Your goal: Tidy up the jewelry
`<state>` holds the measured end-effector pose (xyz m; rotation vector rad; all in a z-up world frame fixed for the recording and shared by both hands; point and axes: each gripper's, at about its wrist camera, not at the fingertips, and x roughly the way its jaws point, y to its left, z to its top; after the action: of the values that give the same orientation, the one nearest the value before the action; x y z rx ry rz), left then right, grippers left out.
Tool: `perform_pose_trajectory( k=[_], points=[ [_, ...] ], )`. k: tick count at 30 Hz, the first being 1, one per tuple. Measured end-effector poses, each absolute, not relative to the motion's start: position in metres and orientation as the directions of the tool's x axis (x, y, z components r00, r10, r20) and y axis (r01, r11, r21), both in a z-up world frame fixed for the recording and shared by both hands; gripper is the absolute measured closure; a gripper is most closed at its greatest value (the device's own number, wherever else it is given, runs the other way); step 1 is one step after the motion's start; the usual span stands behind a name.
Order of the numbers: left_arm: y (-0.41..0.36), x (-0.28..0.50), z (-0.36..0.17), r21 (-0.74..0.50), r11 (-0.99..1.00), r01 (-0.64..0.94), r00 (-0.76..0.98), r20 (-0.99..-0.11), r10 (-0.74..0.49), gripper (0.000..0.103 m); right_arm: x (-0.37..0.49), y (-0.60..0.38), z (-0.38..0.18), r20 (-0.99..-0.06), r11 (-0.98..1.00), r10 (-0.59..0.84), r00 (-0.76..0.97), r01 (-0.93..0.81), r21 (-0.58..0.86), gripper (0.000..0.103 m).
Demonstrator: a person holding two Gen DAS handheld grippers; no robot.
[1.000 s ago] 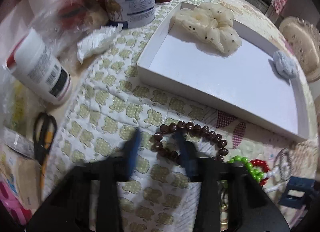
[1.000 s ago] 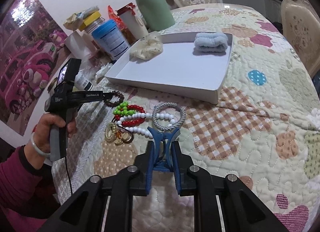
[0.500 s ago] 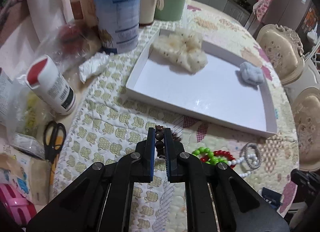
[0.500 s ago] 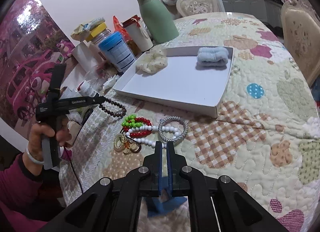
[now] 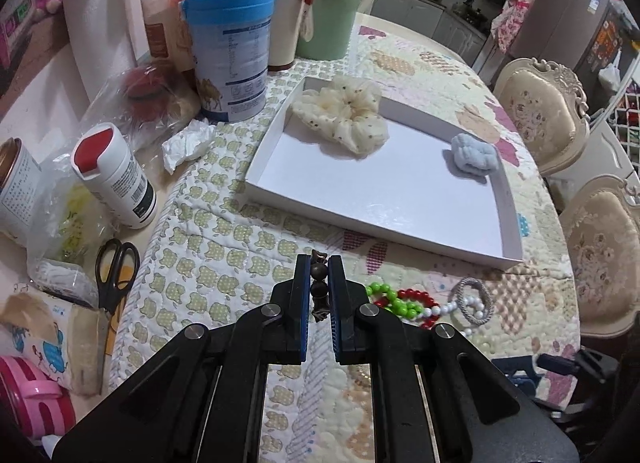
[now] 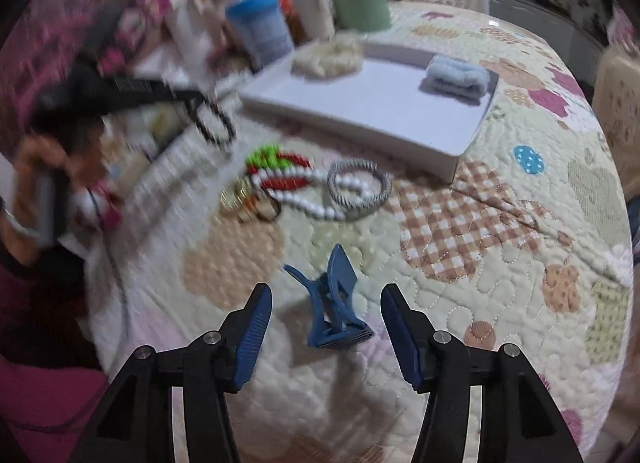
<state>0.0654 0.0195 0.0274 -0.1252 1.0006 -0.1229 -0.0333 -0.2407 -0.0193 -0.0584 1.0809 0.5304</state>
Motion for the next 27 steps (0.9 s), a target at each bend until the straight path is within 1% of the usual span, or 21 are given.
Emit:
perform_pose_trajectory(
  k=[1,2,8,14,20,27],
  points=[
    [0.018,0.064,0.030,-0.163,0.985,0.052,0.537,-0.827,-0.165,0.096,-0.031,-0.238,-0.025,-0.855,0.870,0.382,0.350,-0.448,0.205,0.068],
    [0.017,0.063,0.032,-0.164,0.985,0.055,0.539,-0.826,-0.168,0.096,-0.030,-0.238,-0.029,-0.857,0.870,0.381,0.348,-0.449,0.204,0.074],
    [0.015,0.058,0.048,-0.170,0.983,0.068,0.559,-0.810,-0.179,0.096,-0.029,-0.253,-0.023,-0.833,0.872,0.419,0.361,-0.417,0.257,0.074],
    [0.014,0.060,0.061,-0.168,0.983,0.080,0.571,-0.800,-0.183,0.096,-0.025,-0.266,0.001,-0.774,0.866,0.475,0.419,-0.377,0.328,0.074],
    [0.008,0.073,0.074,-0.154,0.984,0.092,0.578,-0.796,-0.178,0.096,-0.011,-0.267,0.021,-0.724,0.866,0.491,0.485,-0.364,0.344,0.074],
    [-0.007,0.095,0.081,-0.134,0.985,0.105,0.590,-0.789,-0.170,0.096,0.012,-0.272,0.040,-0.691,0.875,0.480,0.539,-0.352,0.333,0.074]
  ],
)
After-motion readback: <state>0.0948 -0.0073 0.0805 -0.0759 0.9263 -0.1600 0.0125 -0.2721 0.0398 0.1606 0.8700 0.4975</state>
